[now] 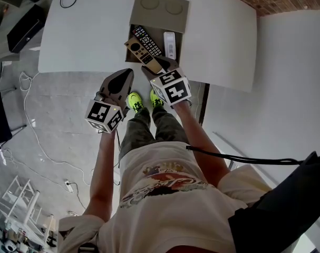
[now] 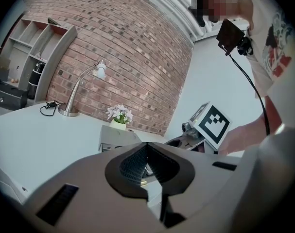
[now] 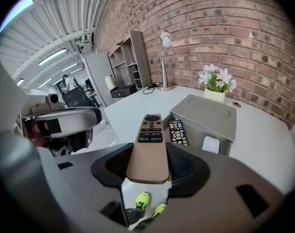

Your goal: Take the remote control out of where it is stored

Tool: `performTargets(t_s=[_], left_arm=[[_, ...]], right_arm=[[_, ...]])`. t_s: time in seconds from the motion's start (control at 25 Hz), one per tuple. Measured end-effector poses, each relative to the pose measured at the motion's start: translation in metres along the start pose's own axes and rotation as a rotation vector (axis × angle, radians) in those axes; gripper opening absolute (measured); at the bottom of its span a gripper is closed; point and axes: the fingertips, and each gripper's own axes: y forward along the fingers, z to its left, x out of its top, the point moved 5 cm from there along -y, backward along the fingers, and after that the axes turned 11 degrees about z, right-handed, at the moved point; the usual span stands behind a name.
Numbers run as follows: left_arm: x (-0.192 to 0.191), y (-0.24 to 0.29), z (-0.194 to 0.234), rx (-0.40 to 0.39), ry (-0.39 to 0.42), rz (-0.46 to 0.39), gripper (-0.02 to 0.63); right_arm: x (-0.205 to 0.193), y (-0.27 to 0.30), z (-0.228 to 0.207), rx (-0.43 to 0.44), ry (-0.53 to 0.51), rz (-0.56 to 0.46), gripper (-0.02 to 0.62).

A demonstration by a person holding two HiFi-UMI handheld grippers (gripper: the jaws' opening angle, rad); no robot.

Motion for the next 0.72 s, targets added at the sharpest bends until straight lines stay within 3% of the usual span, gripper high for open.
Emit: performTargets(t_s=[0.72], left_arm=[[0.016,-0.006,-0.019,-0.024,0.041,0.002,0.006]], right_arm=[[0.006,-0.031,0.003,-0.014,0.043,-0.07,0.21]])
